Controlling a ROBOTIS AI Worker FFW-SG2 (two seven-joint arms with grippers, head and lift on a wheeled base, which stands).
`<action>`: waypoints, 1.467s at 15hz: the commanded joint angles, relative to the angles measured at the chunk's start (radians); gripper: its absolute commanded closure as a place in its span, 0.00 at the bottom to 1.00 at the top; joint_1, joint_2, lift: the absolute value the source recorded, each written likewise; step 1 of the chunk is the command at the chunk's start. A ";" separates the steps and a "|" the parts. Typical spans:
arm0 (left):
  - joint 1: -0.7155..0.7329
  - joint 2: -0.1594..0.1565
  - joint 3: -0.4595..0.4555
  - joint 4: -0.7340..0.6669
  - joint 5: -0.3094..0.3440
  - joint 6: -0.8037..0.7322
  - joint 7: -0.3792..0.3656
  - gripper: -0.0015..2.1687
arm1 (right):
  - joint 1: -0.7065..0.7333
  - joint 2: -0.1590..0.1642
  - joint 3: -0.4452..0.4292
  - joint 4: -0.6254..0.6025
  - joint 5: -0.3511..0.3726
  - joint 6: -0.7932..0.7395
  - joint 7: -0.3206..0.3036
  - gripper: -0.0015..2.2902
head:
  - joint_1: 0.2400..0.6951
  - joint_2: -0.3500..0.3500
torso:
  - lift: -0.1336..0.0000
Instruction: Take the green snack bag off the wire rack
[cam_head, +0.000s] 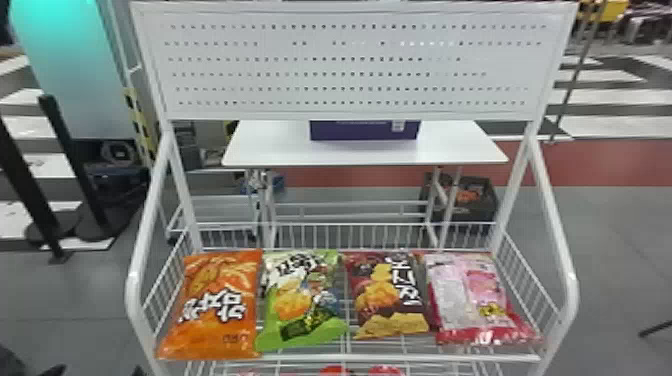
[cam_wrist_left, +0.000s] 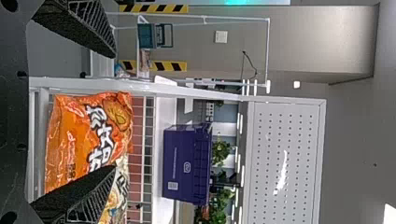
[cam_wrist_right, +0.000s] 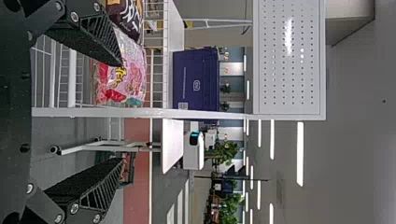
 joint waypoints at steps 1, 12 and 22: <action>0.000 0.000 0.000 0.000 -0.003 0.000 0.001 0.02 | 0.001 0.001 0.000 0.000 0.000 0.000 0.000 0.08 | 0.57 0.50 | 1.00; -0.054 0.002 -0.074 0.018 -0.029 0.006 -0.001 0.03 | -0.002 0.001 0.002 0.002 0.000 0.003 0.000 0.08 | 0.57 0.50 | 1.00; -0.562 -0.067 -0.505 0.233 -0.172 0.374 0.110 0.04 | -0.001 0.005 0.011 0.003 0.008 0.003 0.000 0.08 | 0.57 0.50 | 1.00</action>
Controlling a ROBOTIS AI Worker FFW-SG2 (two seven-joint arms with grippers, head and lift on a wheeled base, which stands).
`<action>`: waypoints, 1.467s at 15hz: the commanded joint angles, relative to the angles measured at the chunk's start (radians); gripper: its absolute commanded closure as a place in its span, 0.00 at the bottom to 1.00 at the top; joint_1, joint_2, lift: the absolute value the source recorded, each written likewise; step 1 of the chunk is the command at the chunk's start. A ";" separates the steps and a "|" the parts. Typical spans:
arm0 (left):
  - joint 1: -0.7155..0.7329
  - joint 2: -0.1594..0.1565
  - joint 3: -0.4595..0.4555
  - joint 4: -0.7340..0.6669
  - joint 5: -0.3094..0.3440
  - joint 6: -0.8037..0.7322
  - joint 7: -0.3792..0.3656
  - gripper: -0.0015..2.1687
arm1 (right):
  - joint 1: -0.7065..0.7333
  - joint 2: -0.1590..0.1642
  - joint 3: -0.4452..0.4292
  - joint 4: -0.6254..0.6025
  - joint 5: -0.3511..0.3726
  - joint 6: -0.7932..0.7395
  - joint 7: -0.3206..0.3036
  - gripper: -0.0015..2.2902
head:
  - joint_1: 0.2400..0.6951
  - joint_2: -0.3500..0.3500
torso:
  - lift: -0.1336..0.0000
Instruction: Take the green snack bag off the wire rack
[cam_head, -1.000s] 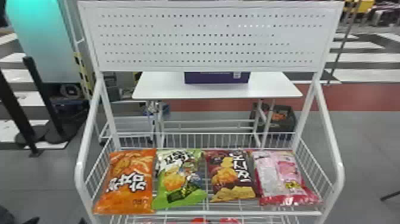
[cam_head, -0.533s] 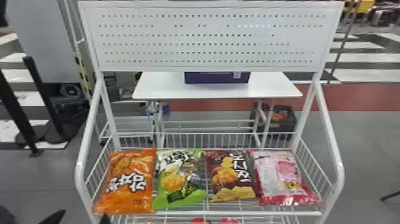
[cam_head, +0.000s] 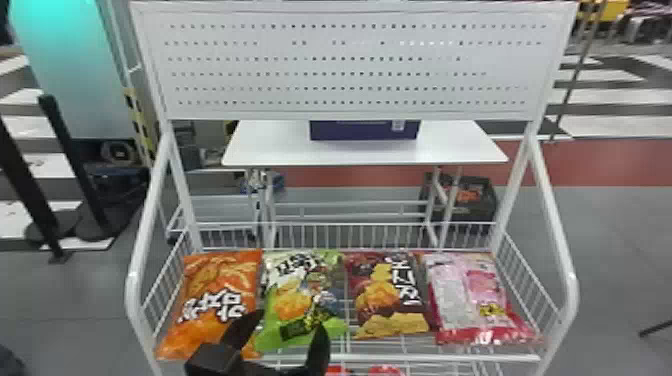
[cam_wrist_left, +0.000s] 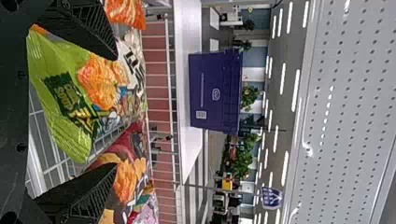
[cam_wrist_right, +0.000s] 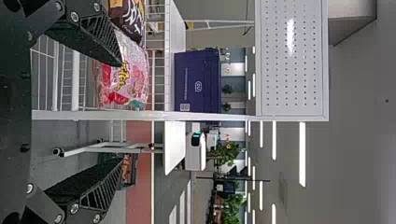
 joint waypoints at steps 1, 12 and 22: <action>-0.084 -0.039 -0.042 0.071 -0.018 0.061 0.000 0.04 | -0.001 0.000 0.003 0.001 0.001 0.000 0.000 0.08 | 0.57 0.50 | 1.00; -0.290 -0.078 -0.092 0.329 -0.048 0.119 0.043 0.11 | -0.003 0.003 0.014 0.001 0.007 -0.006 0.000 0.08 | 0.57 0.50 | 1.00; -0.256 -0.068 -0.085 0.266 -0.058 0.190 0.082 0.70 | 0.000 0.003 0.014 -0.005 0.006 -0.012 0.000 0.08 | 0.57 0.50 | 1.00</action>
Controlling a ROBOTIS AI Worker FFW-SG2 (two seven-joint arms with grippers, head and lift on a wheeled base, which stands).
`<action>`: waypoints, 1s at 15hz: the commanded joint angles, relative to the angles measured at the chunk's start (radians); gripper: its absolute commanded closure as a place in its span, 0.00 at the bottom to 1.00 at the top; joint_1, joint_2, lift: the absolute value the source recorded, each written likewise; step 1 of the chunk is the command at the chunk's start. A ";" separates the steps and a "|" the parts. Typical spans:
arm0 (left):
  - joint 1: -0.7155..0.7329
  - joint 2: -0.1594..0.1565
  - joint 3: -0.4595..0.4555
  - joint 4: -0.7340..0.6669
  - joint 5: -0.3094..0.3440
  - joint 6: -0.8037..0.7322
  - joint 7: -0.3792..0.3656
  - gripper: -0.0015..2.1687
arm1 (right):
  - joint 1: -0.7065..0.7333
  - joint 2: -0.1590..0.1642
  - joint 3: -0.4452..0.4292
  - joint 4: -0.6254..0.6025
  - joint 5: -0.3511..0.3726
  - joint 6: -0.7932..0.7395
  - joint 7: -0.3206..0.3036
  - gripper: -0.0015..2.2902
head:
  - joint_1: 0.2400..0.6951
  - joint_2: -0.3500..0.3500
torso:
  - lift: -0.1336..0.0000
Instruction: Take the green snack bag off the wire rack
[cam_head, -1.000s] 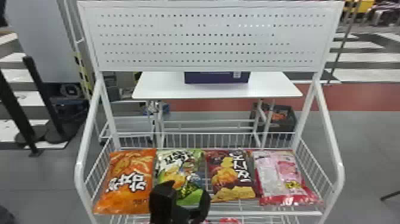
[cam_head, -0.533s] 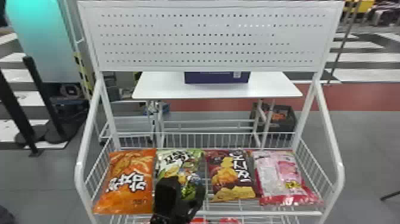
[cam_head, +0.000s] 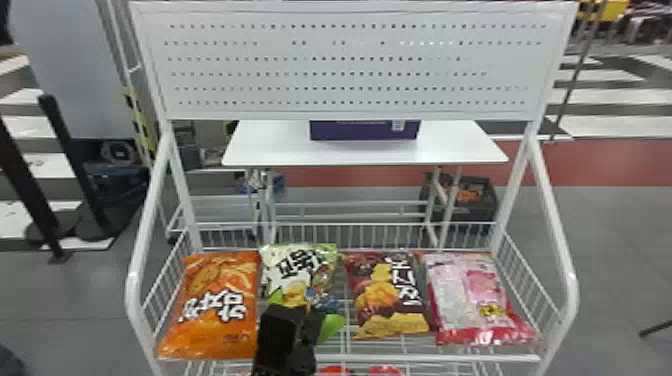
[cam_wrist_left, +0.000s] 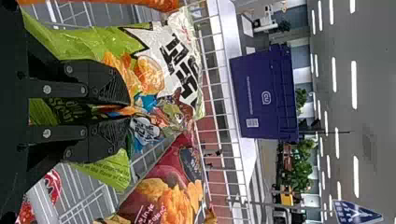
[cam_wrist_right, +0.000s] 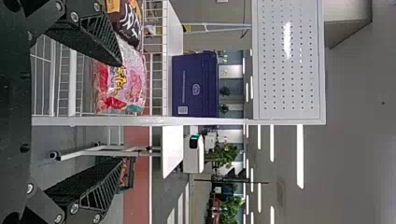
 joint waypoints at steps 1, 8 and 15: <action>0.025 0.001 0.004 -0.040 0.001 -0.021 0.006 0.70 | 0.000 0.000 0.001 0.000 0.000 -0.002 0.000 0.08 | 0.57 0.50 | 1.00; 0.102 0.043 0.019 -0.224 0.032 -0.036 -0.011 0.70 | 0.000 0.002 0.000 -0.002 -0.002 -0.006 0.000 0.08 | 0.57 0.50 | 1.00; 0.419 0.190 0.200 -0.461 0.090 -0.229 -0.014 0.70 | -0.008 -0.003 0.007 0.006 -0.006 -0.006 0.000 0.08 | 0.57 0.50 | 1.00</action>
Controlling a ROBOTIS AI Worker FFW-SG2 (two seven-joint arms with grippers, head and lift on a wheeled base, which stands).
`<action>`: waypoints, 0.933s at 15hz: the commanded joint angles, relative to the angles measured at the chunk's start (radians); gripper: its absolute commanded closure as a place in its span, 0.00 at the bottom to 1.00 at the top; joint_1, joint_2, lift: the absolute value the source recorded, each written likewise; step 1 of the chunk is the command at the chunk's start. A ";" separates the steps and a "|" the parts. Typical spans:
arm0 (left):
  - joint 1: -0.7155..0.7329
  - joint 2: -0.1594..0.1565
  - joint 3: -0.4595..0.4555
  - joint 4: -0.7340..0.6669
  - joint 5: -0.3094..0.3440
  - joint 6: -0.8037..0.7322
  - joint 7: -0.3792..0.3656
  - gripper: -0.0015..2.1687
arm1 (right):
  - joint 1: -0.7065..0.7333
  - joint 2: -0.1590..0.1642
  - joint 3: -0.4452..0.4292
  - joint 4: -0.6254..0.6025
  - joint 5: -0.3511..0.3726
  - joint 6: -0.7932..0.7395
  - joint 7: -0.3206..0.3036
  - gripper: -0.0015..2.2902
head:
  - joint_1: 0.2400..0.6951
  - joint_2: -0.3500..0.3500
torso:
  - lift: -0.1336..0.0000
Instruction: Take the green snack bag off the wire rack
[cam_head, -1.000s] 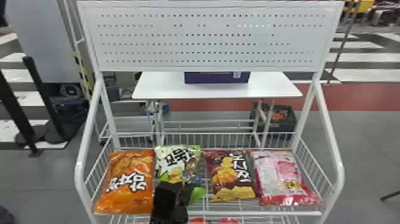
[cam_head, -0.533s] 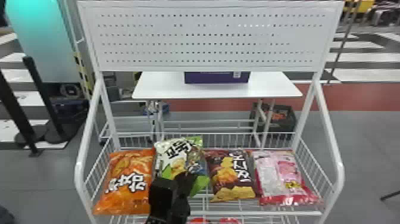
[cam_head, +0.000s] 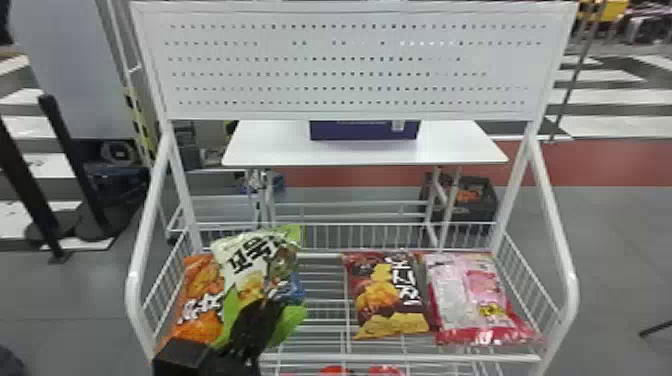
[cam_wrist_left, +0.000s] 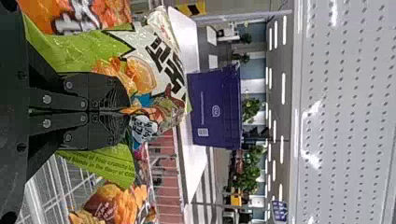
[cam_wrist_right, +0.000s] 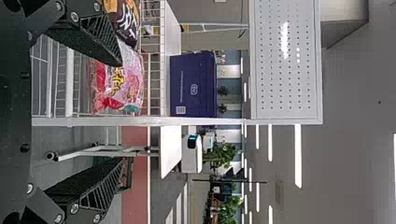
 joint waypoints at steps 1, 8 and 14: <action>0.137 0.035 0.082 -0.063 0.022 -0.133 -0.008 0.70 | -0.006 -0.001 0.009 0.005 0.003 0.001 0.000 0.08 | 0.57 0.50 | 1.00; 0.448 0.036 0.235 -0.112 0.026 -0.526 -0.047 0.70 | -0.009 -0.005 0.023 0.016 0.006 0.004 0.000 0.08 | 0.57 0.50 | 1.00; 0.503 0.026 0.304 -0.072 0.029 -0.566 -0.066 0.70 | -0.011 -0.008 0.028 0.022 0.004 0.004 0.000 0.08 | 0.57 0.50 | 1.00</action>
